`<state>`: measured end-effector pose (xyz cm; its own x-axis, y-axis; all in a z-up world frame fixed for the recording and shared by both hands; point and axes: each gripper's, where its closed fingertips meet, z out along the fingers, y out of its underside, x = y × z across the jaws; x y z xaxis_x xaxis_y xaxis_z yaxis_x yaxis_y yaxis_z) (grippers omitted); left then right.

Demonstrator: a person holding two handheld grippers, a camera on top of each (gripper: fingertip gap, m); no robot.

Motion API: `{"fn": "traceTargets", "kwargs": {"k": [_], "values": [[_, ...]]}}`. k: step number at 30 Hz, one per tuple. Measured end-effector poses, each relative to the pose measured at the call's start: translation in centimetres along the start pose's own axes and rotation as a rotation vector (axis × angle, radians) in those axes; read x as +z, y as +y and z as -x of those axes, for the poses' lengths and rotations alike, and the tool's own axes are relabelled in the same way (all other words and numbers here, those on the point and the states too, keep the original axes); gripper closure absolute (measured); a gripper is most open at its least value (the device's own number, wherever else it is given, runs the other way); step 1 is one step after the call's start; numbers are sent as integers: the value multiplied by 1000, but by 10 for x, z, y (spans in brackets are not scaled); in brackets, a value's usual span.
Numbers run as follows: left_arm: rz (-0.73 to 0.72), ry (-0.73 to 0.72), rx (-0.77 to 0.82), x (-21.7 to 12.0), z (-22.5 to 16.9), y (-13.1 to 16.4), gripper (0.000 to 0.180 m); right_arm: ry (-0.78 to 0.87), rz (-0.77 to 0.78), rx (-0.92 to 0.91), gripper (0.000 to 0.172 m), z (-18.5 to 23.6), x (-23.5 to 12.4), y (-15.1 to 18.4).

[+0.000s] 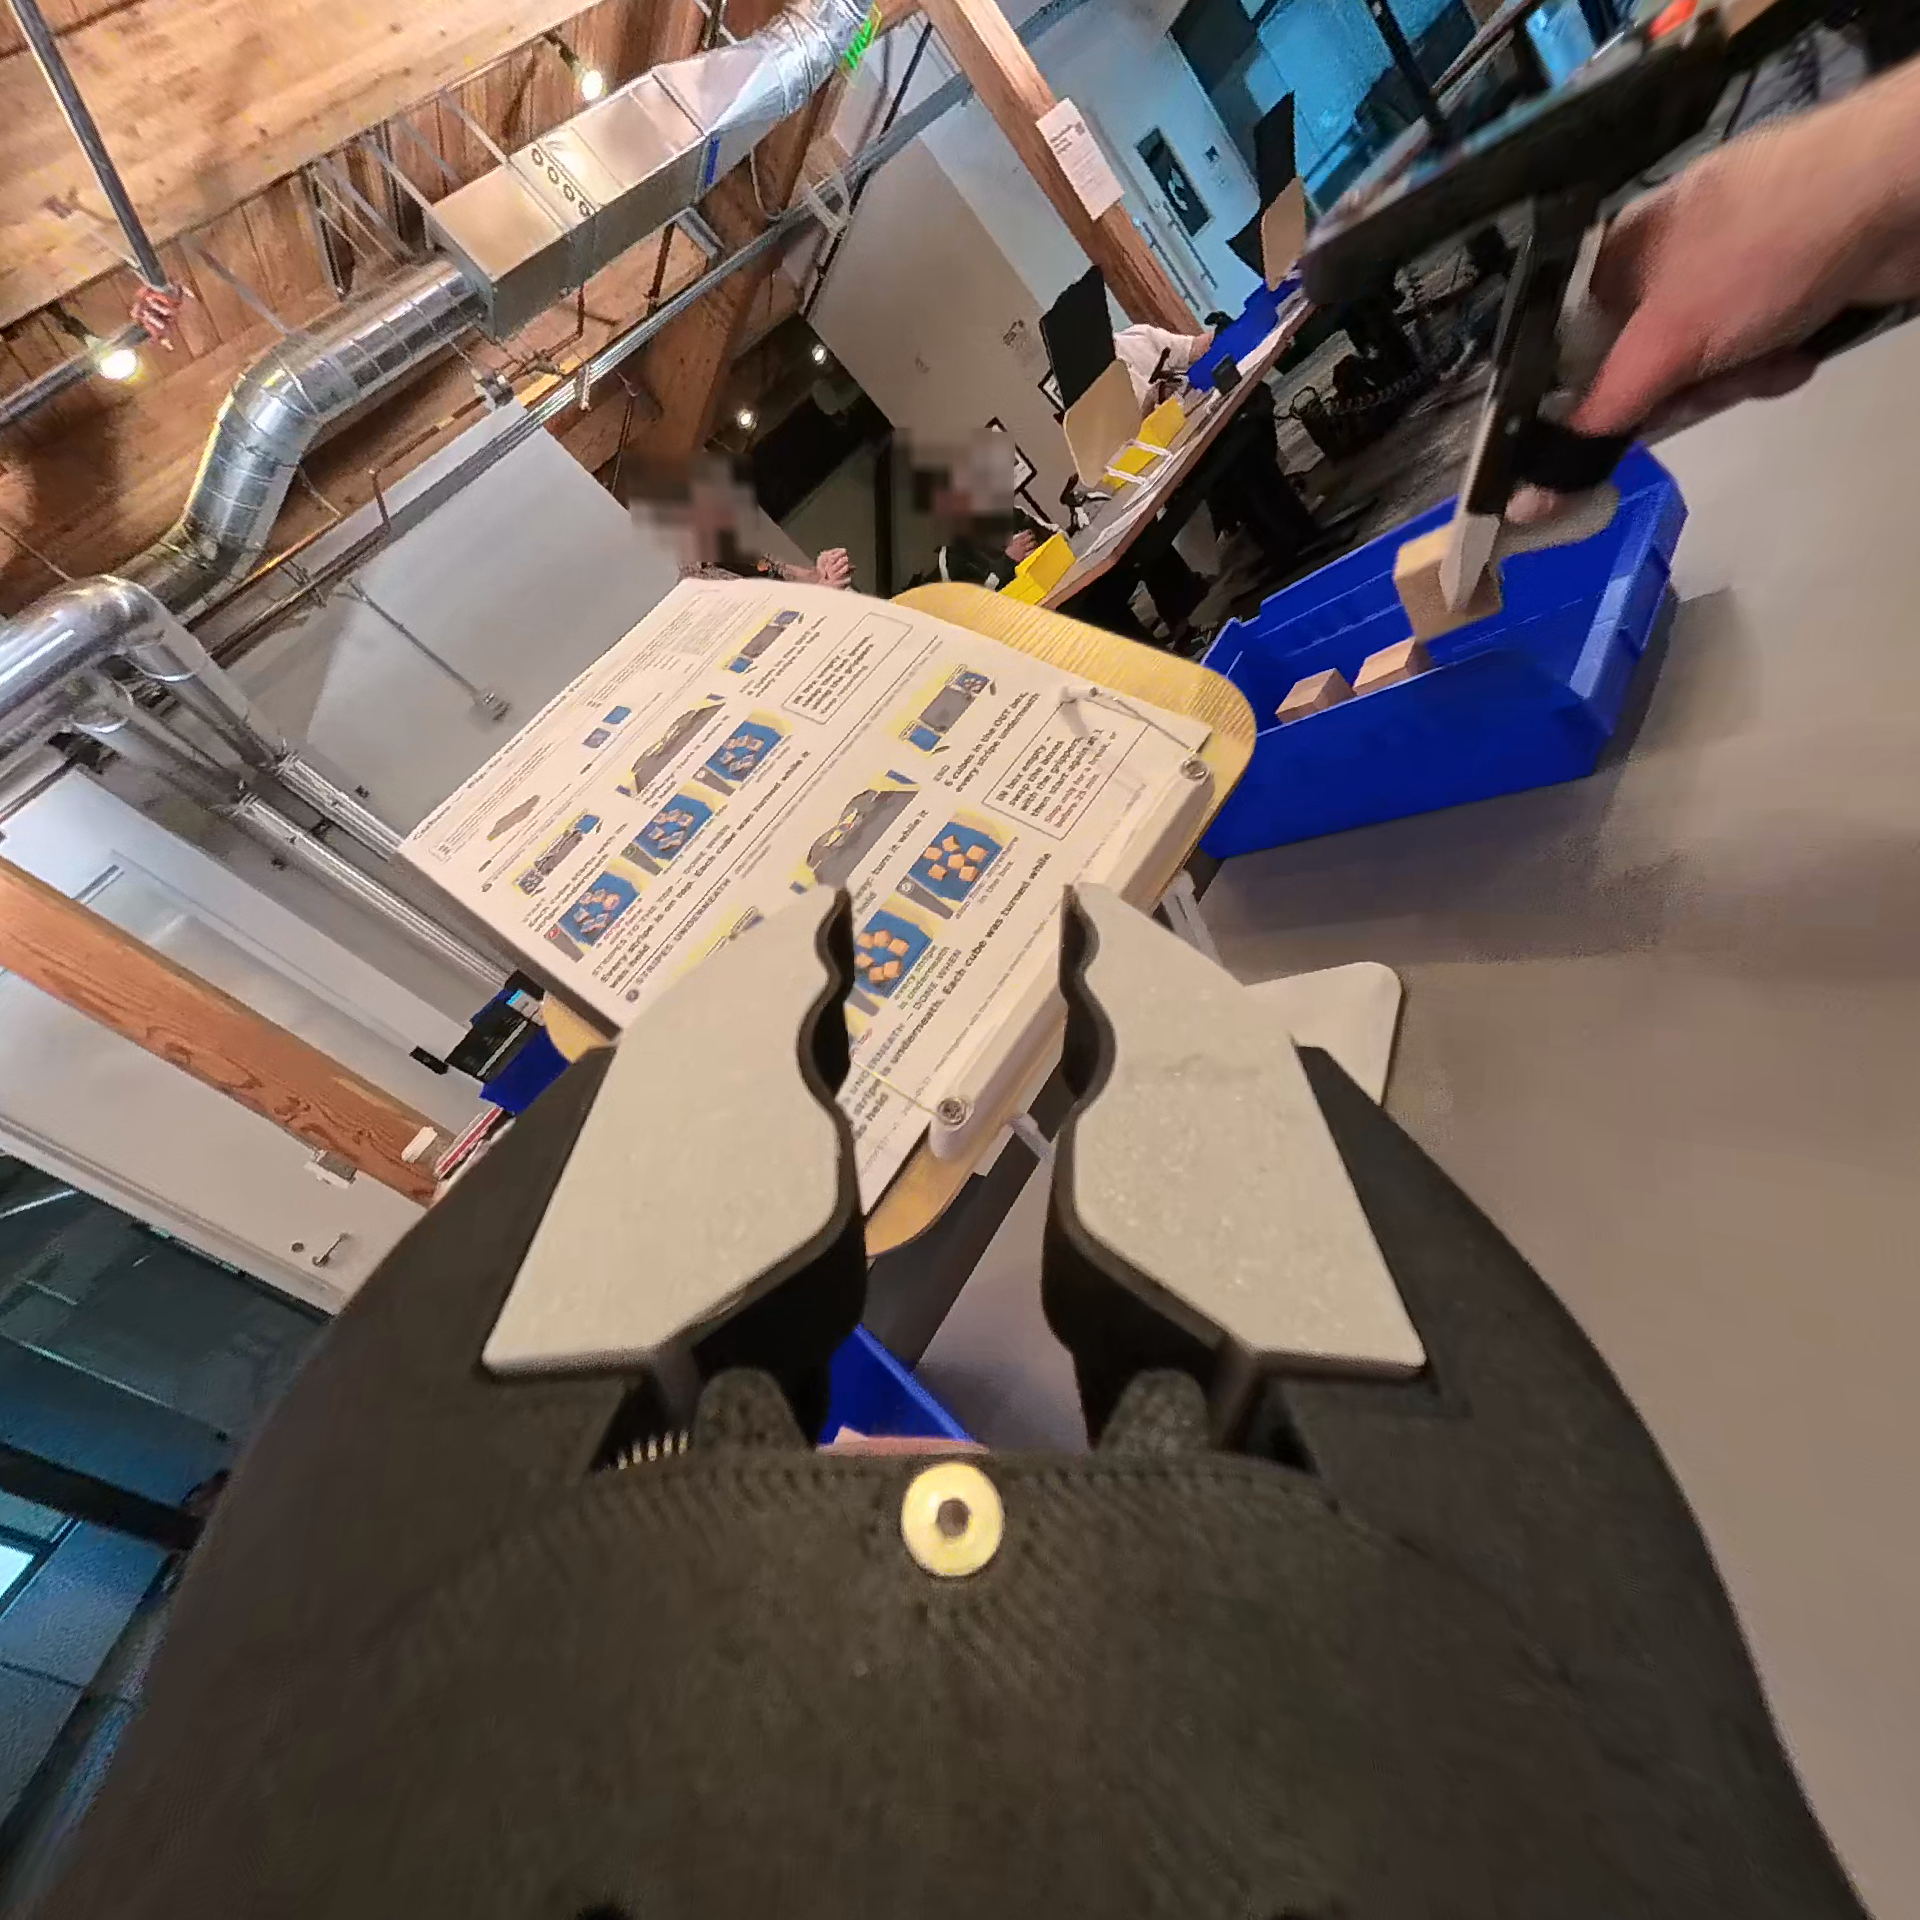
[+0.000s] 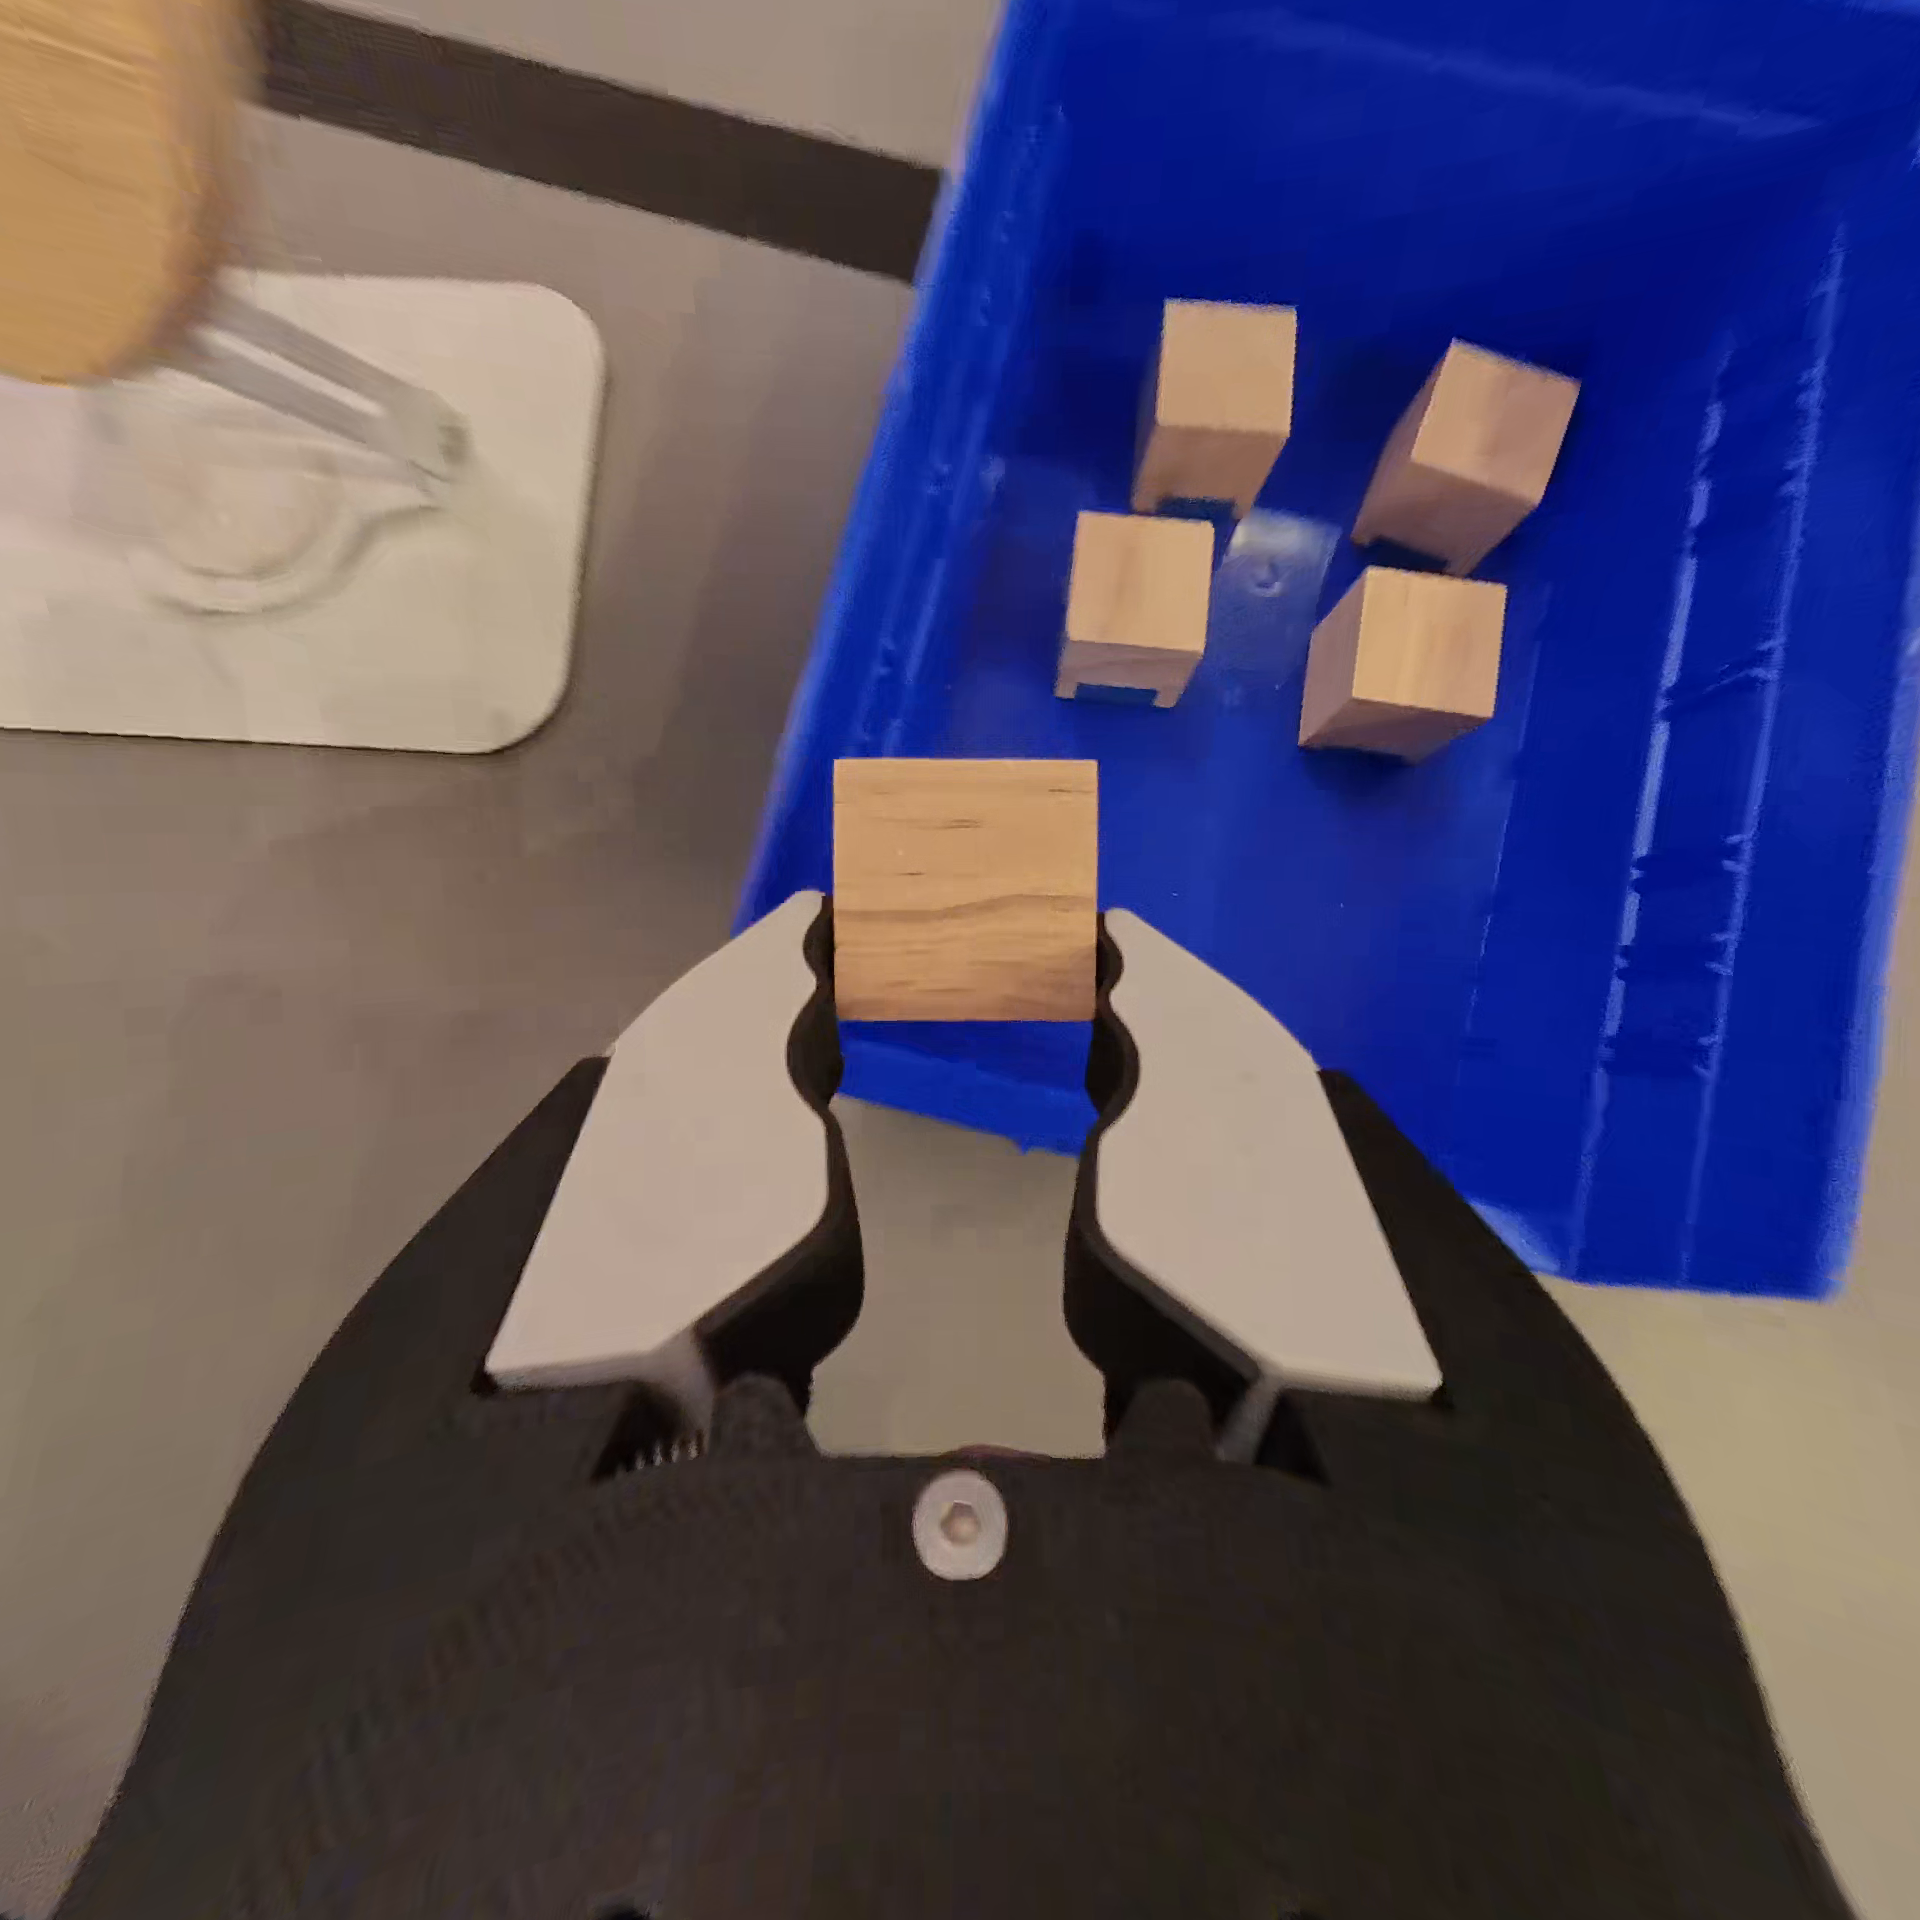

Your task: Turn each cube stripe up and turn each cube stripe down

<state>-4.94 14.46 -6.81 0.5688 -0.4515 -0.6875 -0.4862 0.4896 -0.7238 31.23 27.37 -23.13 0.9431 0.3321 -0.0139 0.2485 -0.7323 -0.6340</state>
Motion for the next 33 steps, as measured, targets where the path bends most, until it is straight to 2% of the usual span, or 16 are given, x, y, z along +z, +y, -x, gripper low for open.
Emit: {"fn": "traceTargets", "kwargs": {"k": [4, 8, 13, 17, 18, 21, 24, 27, 30, 33], "values": [[17, -17, -8, -2, 8, 8, 143, 33, 129, 31, 126, -25, 50, 12], [35, -26, -21, -2, 14, 18, 144, 76, 239, -2, 125, -38, 81, 19], [49, -26, -52, 0, 17, 31, 144, 85, 353, -20, 125, -47, 102, 32], [56, -24, -63, 3, 17, 36, 144, 46, 403, -3, 125, -43, 105, 42], [60, -25, -60, 4, 17, 37, 144, 29, 412, -3, 125, -40, 103, 43], [79, -29, -43, 4, 18, 42, 144, 20, 359, 6, 110, -38, 90, 34], [111, -40, -29, 1, 24, 50, 142, 12, 272, 3, 106, -33, 62, 19], [162, -73, -29, -6, 40, 63, 139, 8, 138, -42, 111, -20, 22, -1], [251, -112, -49, -15, 63, 92, 131, -13, 30, -99, 113, 1, -18, -10], [363, -80, -122, -14, 79, 137, 125, -80, -40, -177, 114, 33, -46, -8]]}}
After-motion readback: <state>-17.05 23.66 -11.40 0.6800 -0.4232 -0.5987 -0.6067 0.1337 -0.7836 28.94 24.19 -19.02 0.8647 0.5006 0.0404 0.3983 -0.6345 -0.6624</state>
